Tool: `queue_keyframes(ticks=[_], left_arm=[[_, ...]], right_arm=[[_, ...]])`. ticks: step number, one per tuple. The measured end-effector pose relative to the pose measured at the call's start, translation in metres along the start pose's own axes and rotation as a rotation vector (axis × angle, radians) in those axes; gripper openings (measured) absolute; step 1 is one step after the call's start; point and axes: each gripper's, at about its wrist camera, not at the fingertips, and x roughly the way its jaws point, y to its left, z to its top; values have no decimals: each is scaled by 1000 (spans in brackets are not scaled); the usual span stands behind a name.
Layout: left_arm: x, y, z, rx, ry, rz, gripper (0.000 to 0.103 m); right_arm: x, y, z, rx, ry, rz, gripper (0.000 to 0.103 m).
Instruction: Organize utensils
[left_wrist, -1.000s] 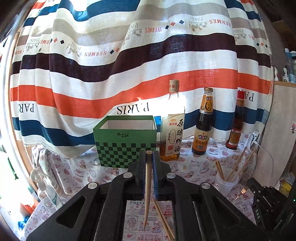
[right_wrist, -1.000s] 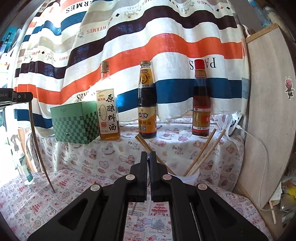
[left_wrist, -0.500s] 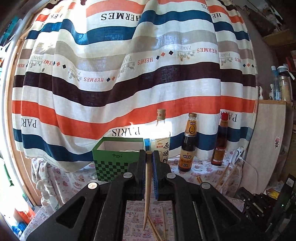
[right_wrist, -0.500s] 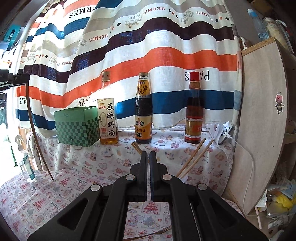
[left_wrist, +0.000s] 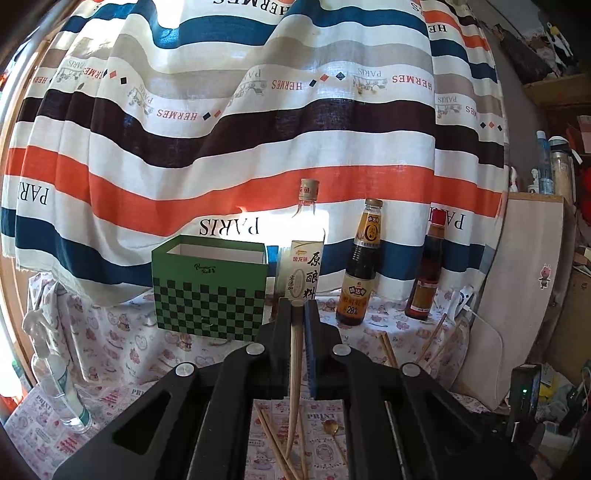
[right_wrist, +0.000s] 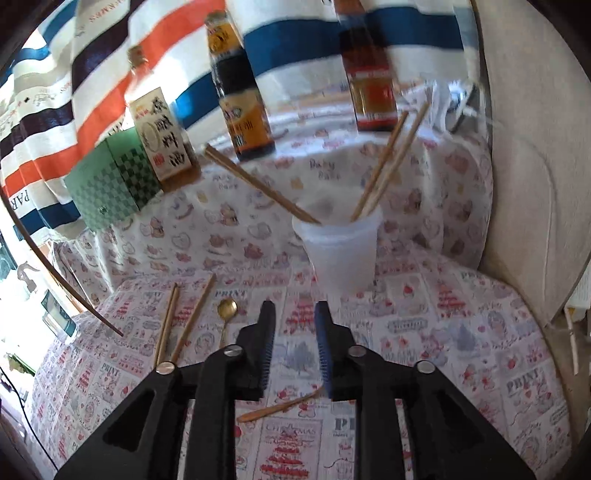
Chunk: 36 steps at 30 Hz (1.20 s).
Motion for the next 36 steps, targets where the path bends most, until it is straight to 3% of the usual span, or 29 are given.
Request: queue_keyframes(ticks=[4,8,12,23,33,36], left_arm=[[10,10,-23,-25,-6,17,6],[21,20,-42,-45,-5,54,6],[27,32,-53,-79,9,54,6],[16,40,-56,-104,23,-18,6],[11,49,-62,-131,14,-113,7],[6,54,-63,-140,14,-121,7]], right_arm=[[37,-17,-14,73,199,-32,28],[47,-23,-23,93,255,-92,28],[59,-28,-29,127,317,-83,28],[79,-13,-23,67,269,-164,29],[86,-25,-17,110,221,-137,29],[86,-38,-17,186,200,-94,23]])
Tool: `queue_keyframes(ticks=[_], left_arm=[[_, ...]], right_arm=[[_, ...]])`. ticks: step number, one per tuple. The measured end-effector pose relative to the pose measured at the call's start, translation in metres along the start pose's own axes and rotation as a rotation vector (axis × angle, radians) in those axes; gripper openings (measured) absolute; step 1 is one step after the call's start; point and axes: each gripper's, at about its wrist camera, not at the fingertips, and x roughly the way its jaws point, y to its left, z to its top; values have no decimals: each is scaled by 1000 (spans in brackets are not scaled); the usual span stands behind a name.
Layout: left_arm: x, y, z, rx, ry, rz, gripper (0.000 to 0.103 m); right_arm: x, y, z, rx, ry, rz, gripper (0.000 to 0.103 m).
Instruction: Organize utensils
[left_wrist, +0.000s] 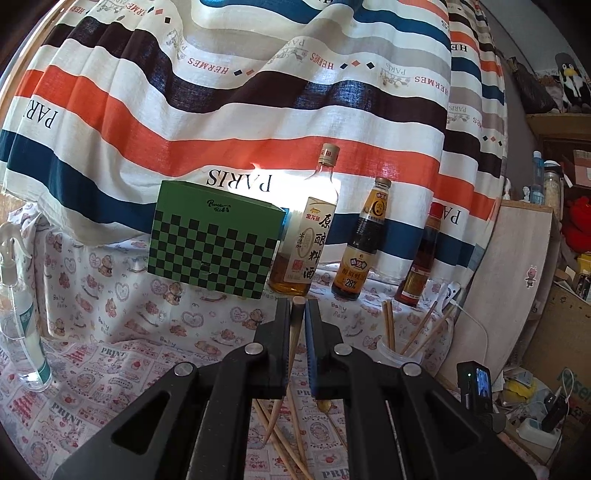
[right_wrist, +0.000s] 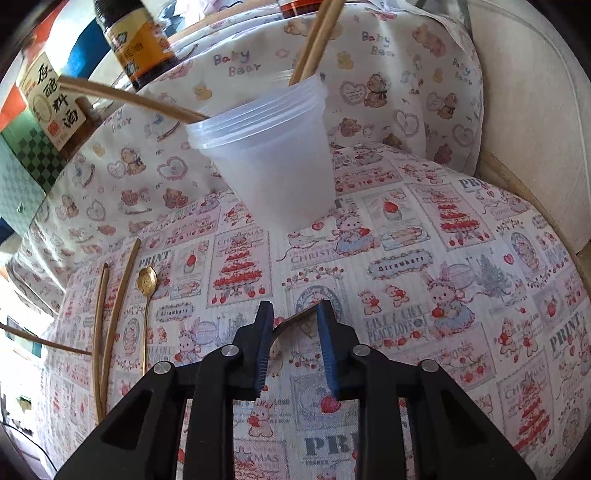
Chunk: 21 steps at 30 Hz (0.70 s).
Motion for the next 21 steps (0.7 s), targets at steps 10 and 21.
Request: queue_keyframes(ticks=[10,21], left_arm=[[-8,13,-3,-34,-9,29,6],[-5,36,-2,-120,-2,60,6]], right_arm=[[-1,-9,4,20,-11,73,3],[-56,34,-14,-216,-259,77,2]])
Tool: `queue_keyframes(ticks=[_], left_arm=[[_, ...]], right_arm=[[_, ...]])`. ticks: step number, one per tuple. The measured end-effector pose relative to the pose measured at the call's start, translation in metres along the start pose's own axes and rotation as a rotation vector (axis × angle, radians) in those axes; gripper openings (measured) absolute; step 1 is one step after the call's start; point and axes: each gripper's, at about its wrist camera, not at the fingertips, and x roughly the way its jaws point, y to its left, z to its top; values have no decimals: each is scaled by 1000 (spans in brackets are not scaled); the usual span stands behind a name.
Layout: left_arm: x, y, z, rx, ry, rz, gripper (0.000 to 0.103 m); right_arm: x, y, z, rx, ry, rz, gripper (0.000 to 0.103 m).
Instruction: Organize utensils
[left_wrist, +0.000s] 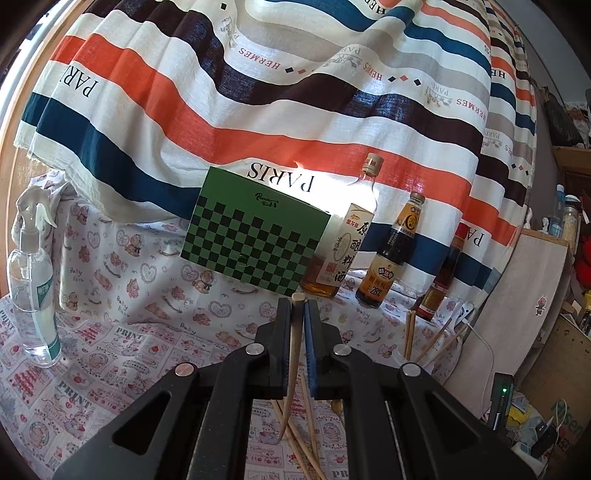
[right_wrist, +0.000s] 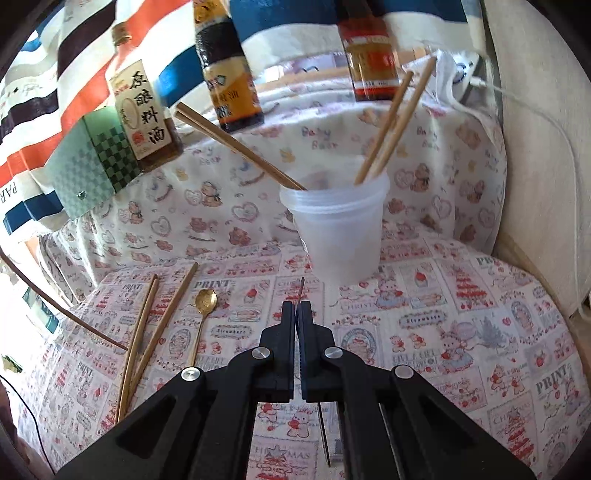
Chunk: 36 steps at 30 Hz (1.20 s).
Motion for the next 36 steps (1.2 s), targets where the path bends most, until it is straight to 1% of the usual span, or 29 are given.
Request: queue_keyframes(ticks=[3,6,9,11,13,15,17,18,20,21,22,25,27,29,30,32,35,36], left_arm=[[-1,-2,-1,18,-5,6,6],[-1,-6,-2,34,-9,10,6],[-3,-6,-4,28,-38,79,6],[-2,-5,-4,29,-35,65,6],[-2,-3,-3,17,-34,65,6],[-2,-2,-2,14,-31,64,6],[-1,0,-2,8,-32,69,6],[-1,0,-2,7,-32,69,6],[-1,1,-3,10,-35,73,6],[-1,1,-3,11,-37,77,6],[0,2,-3,12,-38,77,6],[0,3,-3,8,-36,71,6],[0,3,-2,5,-35,69,6],[0,3,-3,4,-35,67,6],[0,3,-3,5,-36,67,6],[0,3,-3,9,-37,66,6],[0,1,-3,16,-39,72,6],[0,1,-3,17,-39,71,6]], right_arm=[[-12,8,0,-27,-44,-7,2],[-28,10,-2,-37,-86,29,2],[-47,13,-1,-40,-162,60,2],[-56,15,0,-49,-194,75,2],[-53,21,1,-94,-160,28,2],[-44,22,0,-106,-122,-10,2],[-32,21,0,-110,-64,-22,3],[-26,19,1,-106,-33,-28,4],[-13,14,6,-90,26,-64,18],[-7,10,11,-81,56,-90,33],[-3,5,15,-65,79,-107,44],[15,-11,29,-4,181,-171,44],[34,-18,33,-2,267,-217,44],[52,-25,31,-1,332,-250,44],[61,-28,30,3,351,-255,44],[72,-34,27,5,365,-277,39],[81,-43,24,30,358,-297,34],[83,-45,24,32,357,-296,31]])
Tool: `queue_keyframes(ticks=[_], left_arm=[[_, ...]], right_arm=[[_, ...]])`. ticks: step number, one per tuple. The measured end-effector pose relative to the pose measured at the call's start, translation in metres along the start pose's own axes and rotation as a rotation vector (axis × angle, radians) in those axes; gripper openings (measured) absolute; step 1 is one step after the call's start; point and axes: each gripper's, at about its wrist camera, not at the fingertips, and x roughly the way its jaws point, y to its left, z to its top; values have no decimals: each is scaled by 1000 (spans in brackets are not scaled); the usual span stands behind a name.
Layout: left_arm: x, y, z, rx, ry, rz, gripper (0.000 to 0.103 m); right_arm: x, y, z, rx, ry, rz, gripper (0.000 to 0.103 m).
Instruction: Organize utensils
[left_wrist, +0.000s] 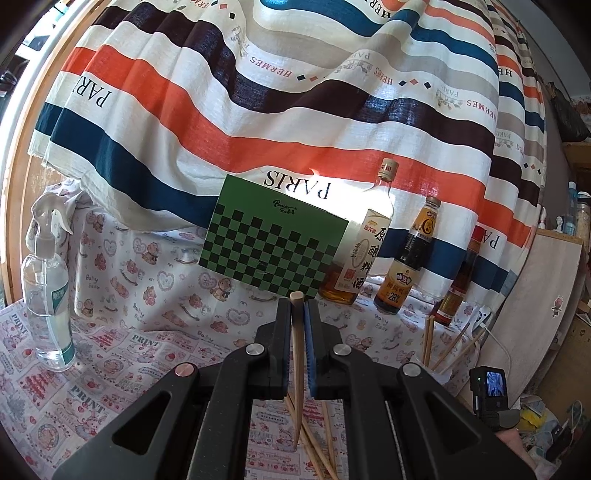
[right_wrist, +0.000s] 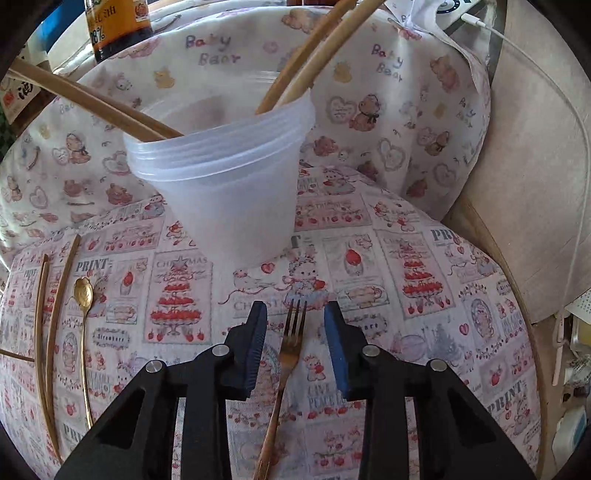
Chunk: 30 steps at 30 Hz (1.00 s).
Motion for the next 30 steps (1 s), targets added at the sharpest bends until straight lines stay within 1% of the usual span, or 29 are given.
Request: queue_keyframes(ticks=[1,2,3,4,7,10,13,17,21,27,30], left_arm=[[0,0,0,0,0,0,6],[0,0,0,0,0,1,6],[0,0,0,0,0,0,6],[0,0,0,1,-1,2,6],[0,-1,-1,7,-3,7,6],[1,-1,0,7,-2,8,6],[1,0,0,2,0,5,6],[1,0,-1,0,-1,-7,6],[0,-2,-1,12,-3,-11,6],[-2,-2,0,16,-14,-12,6],[-4,-2,1,11,-21,-27,6]], right_arm=[[3,-1,0,-2,4,0,26],[4,0,0,-10,-13,-8,23],[4,0,0,-23,-17,-14,14],[5,2,0,-32,-24,-12,12],[3,4,0,-39,-24,21,11],[-13,9,-3,-51,-60,70,11],[-44,15,-8,-91,-140,96,11],[-96,21,-15,-139,-277,145,11],[-135,33,-17,-171,-392,149,10],[-175,50,-24,-220,-510,141,10],[-187,54,-24,-242,-537,143,10]])
